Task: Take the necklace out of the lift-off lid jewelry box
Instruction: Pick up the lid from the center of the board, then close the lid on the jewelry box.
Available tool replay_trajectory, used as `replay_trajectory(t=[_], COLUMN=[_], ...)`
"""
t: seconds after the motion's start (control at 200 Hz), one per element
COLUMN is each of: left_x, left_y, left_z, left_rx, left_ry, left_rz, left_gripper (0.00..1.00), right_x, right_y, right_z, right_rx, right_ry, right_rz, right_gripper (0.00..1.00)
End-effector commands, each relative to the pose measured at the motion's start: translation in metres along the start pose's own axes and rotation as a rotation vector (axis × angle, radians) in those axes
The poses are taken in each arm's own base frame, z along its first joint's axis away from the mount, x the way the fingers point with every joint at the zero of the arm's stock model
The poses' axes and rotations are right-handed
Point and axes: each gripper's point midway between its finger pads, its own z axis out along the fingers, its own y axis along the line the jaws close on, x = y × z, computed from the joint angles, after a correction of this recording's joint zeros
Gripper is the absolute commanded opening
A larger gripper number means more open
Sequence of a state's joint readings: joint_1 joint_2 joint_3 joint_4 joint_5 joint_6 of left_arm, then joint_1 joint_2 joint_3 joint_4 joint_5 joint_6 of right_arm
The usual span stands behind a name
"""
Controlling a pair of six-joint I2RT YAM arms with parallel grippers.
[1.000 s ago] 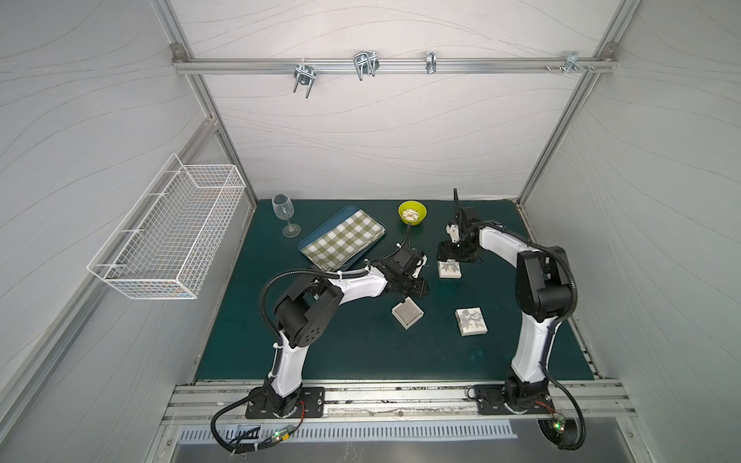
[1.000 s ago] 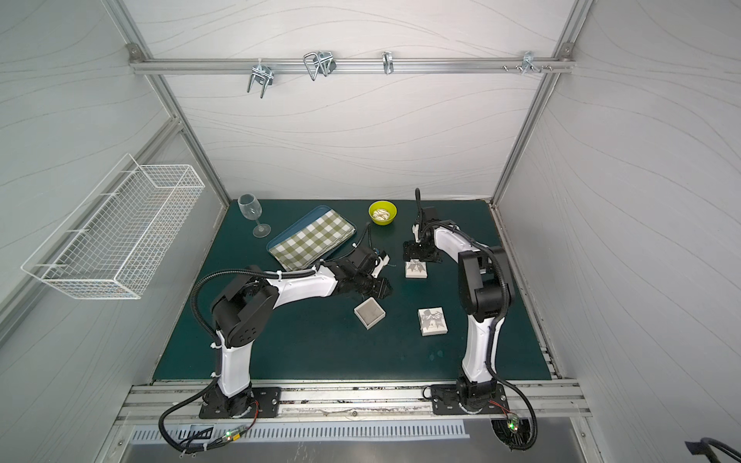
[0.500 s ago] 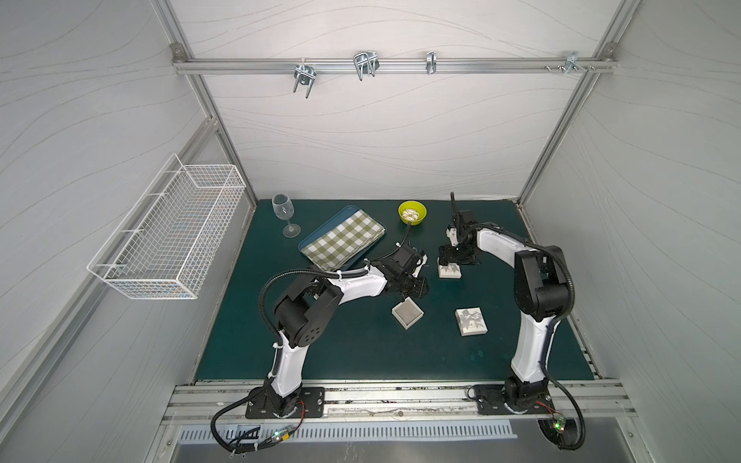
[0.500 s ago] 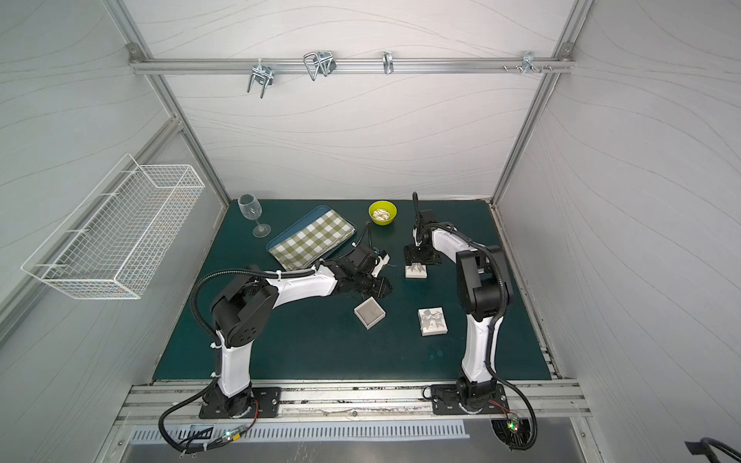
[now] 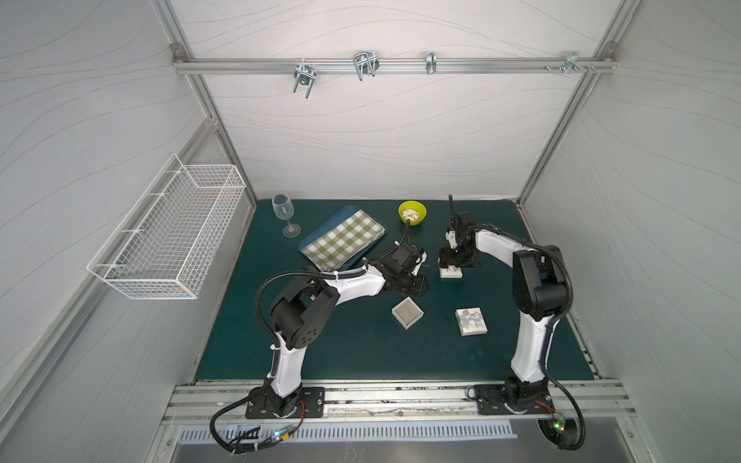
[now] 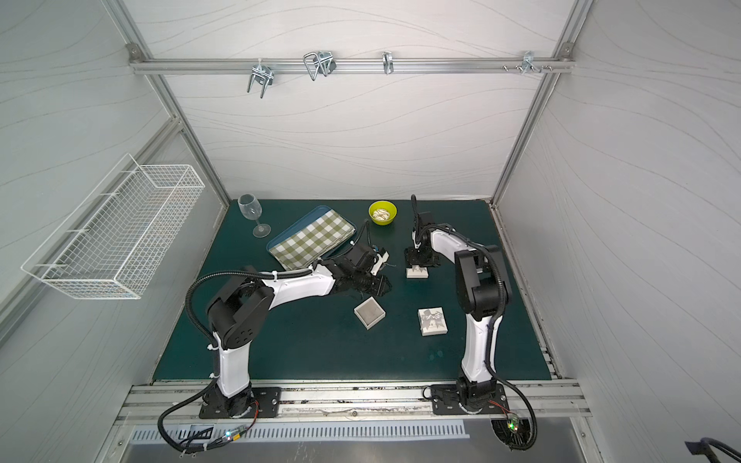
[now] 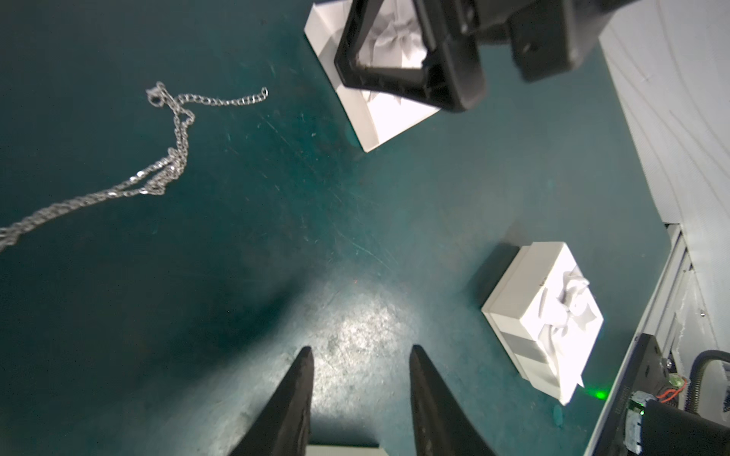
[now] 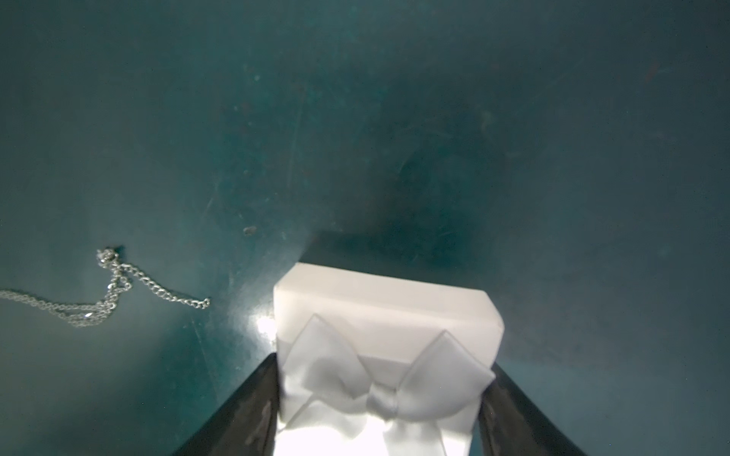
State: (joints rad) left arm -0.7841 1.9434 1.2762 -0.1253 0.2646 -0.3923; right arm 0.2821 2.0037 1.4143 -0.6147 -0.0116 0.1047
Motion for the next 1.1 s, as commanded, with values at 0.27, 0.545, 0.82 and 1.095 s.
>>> replay_trajectory(t=[0.27,0.545,0.82,1.095], left_x=[-0.005,0.083,0.12,0.122], left_y=[0.019,0.071,0.074,0.068], left_z=[-0.066,-0.111,-0.114,-0.09], left_rx=[-0.023,-0.12,-0.074,-0.002], left_ry=[-0.102,-0.106,-0.101,-0.069], left_rz=[-0.054,-0.189,-0.297,-0.358], left_gripper=[0.38,0.23,0.15,0.13], right_x=[0.033,0.091,0.144,0.163], right_y=[0.045,0.098,0.127,0.146], right_z=[-0.033,-0.042,-0.038,-0.044], right_rx=[-0.101,-0.183,-0.225,-0.258], right_ry=[0.033,0.096,0.193,0.203], right_rz=[-0.14,-0.281,-0.314,-0.317], right_gripper=[0.69,0.68,0.66,0.66])
